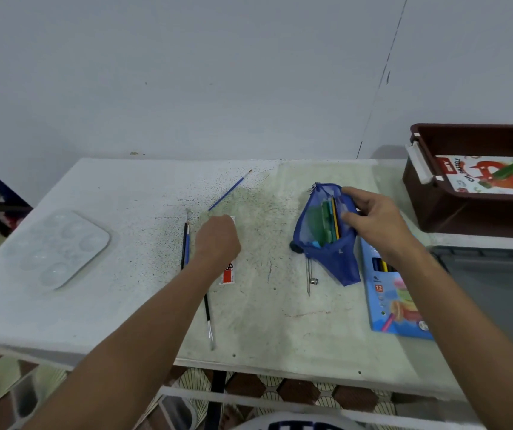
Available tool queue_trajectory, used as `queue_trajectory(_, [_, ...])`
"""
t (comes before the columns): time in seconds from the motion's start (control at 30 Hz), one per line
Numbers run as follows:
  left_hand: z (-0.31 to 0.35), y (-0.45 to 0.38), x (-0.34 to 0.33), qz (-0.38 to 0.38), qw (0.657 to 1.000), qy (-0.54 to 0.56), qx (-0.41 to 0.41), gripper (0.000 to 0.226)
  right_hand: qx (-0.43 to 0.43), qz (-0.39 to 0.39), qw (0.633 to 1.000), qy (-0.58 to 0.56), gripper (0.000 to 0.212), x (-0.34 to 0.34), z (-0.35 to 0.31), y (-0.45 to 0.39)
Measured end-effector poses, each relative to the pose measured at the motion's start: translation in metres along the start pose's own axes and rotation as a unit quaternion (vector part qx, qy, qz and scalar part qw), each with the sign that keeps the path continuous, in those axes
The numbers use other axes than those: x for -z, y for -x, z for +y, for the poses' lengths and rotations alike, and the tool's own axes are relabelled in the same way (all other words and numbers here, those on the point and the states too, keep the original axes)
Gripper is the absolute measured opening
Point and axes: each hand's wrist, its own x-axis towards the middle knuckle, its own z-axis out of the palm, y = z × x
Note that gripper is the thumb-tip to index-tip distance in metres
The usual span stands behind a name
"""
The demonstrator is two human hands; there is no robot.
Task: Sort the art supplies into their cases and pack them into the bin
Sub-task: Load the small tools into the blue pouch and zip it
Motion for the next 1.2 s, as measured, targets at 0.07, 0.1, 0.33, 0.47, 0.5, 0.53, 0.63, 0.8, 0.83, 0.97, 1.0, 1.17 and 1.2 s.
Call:
queue_trajectory(0.07, [-0.001, -0.001, -0.002, -0.004, 1.0, 0.021, 0.003, 0.019, -0.008, 0.009, 0.999, -0.032, 0.046, 0.009, 0.003, -0.004])
queue_trajectory(0.1, [-0.002, -0.002, -0.003, -0.009, 0.999, 0.032, 0.006, 0.021, -0.01, 0.014, 0.999, -0.045, 0.047, 0.013, 0.003, -0.005])
queue_trajectory(0.33, [0.006, -0.008, -0.004, -0.038, 0.999, -0.003, -0.014, 0.034, -0.005, 0.026, 0.998, -0.062, 0.05, 0.04, 0.009, 0.001])
queue_trajectory(0.47, [0.015, -0.005, -0.008, -0.004, 0.995, -0.082, -0.048, 0.008, -0.011, 0.027, 0.998, -0.06, 0.051, 0.06, 0.017, 0.008])
queue_trajectory(0.5, [0.015, -0.006, -0.009, 0.0, 0.995, -0.087, -0.044, 0.012, -0.012, 0.027, 0.998, -0.062, 0.052, 0.065, 0.018, 0.01])
queue_trajectory(0.53, [0.015, -0.006, -0.009, -0.004, 0.996, -0.079, -0.042, 0.013, -0.014, 0.028, 0.997, -0.064, 0.051, 0.068, 0.019, 0.012])
queue_trajectory(0.63, [0.024, -0.005, -0.007, -0.019, 0.998, 0.019, -0.048, 0.01, -0.026, 0.03, 0.997, -0.062, 0.051, 0.075, 0.022, 0.018])
queue_trajectory(0.8, [0.059, 0.0, -0.01, -0.089, 0.967, 0.177, -0.16, 0.018, -0.049, 0.017, 0.998, -0.026, 0.06, 0.079, 0.024, 0.024])
queue_trajectory(0.83, [0.064, 0.0, -0.01, -0.106, 0.958, 0.183, -0.191, 0.016, -0.052, 0.015, 0.998, -0.019, 0.063, 0.08, 0.025, 0.024])
queue_trajectory(0.97, [0.069, 0.001, -0.015, -0.156, 0.945, 0.133, -0.254, 0.03, -0.055, -0.006, 0.998, -0.007, 0.072, 0.082, 0.023, 0.026])
queue_trajectory(1.0, [0.069, 0.002, -0.015, -0.158, 0.946, 0.124, -0.255, 0.033, -0.055, -0.011, 0.998, -0.007, 0.073, 0.082, 0.023, 0.027])
queue_trajectory(1.17, [0.069, -0.001, -0.012, -0.173, 0.951, 0.148, -0.209, 0.027, -0.064, -0.038, 0.997, -0.014, 0.073, 0.083, 0.025, 0.031])
queue_trajectory(1.2, [0.069, -0.001, -0.012, -0.178, 0.952, 0.152, -0.198, 0.025, -0.066, -0.043, 0.997, -0.015, 0.073, 0.083, 0.024, 0.031])
